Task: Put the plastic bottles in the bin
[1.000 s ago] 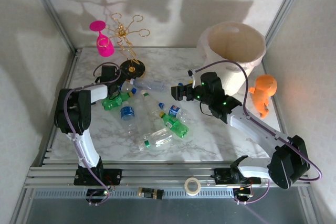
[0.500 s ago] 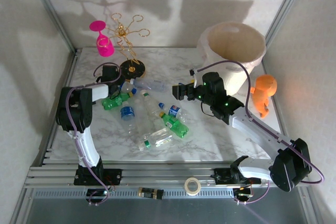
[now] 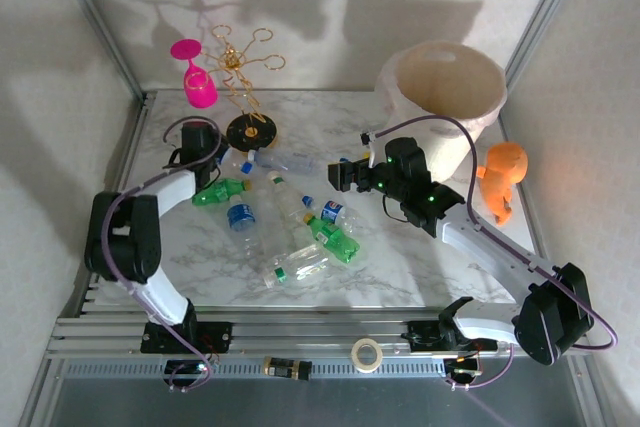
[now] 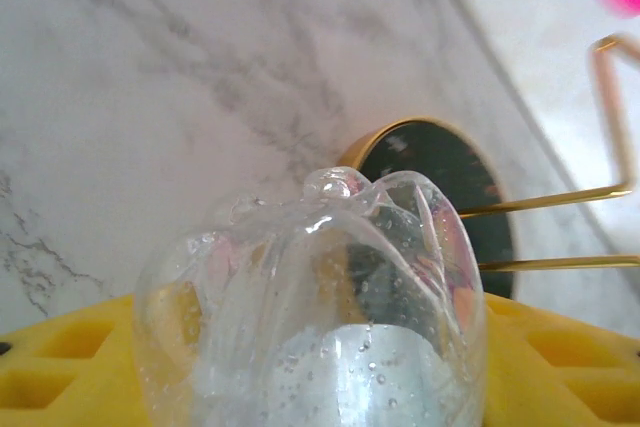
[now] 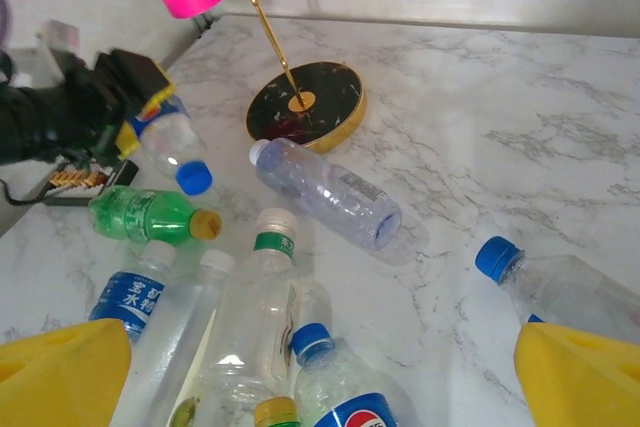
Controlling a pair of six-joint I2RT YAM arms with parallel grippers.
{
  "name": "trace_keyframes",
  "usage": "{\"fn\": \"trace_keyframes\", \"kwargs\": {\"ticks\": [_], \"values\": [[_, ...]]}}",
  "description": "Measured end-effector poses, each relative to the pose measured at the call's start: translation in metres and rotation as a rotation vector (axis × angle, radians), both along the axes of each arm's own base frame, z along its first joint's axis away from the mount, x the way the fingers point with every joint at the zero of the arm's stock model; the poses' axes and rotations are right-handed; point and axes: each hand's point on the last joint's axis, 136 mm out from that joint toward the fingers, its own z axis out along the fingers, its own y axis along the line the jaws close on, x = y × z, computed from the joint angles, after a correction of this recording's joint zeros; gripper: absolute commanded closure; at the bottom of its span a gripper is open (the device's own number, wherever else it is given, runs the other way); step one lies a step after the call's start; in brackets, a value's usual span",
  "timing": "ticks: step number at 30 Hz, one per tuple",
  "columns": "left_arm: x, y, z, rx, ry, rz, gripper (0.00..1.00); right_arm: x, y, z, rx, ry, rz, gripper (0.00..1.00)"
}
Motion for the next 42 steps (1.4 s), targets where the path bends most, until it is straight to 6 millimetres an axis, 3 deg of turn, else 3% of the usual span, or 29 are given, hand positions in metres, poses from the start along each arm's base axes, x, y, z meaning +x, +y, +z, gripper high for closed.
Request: {"fn": "trace_keyframes", "kwargs": {"ticks": [3, 8, 17, 25, 33, 38, 42], "values": [[-0.012, 0.000, 0.031, -0.004, -0.085, -0.001, 0.46, 0.000, 0.005, -0.005, 0.001, 0.014, 0.021, 0.01], [-0.039, -0.010, 0.060, -0.020, -0.183, -0.036, 0.47, -0.002, 0.017, -0.013, 0.015, 0.036, 0.079, 0.01], [-0.081, -0.086, 0.096, -0.078, -0.324, -0.242, 0.48, -0.008, 0.046, -0.018, 0.074, 0.076, 0.231, 0.01], [-0.098, -0.134, 0.109, -0.158, -0.391, -0.348, 0.48, -0.034, 0.078, -0.006, 0.170, 0.081, 0.418, 0.01], [-0.107, -0.178, 0.117, -0.228, -0.433, -0.446, 0.48, -0.053, 0.106, -0.014, 0.190, 0.118, 0.525, 0.02], [-0.114, -0.203, 0.113, -0.252, -0.423, -0.503, 0.47, -0.055, 0.114, -0.016, 0.198, 0.130, 0.546, 0.08], [-0.117, -0.211, 0.114, -0.268, -0.429, -0.519, 0.47, -0.055, 0.115, -0.016, 0.206, 0.134, 0.548, 0.16]]}}
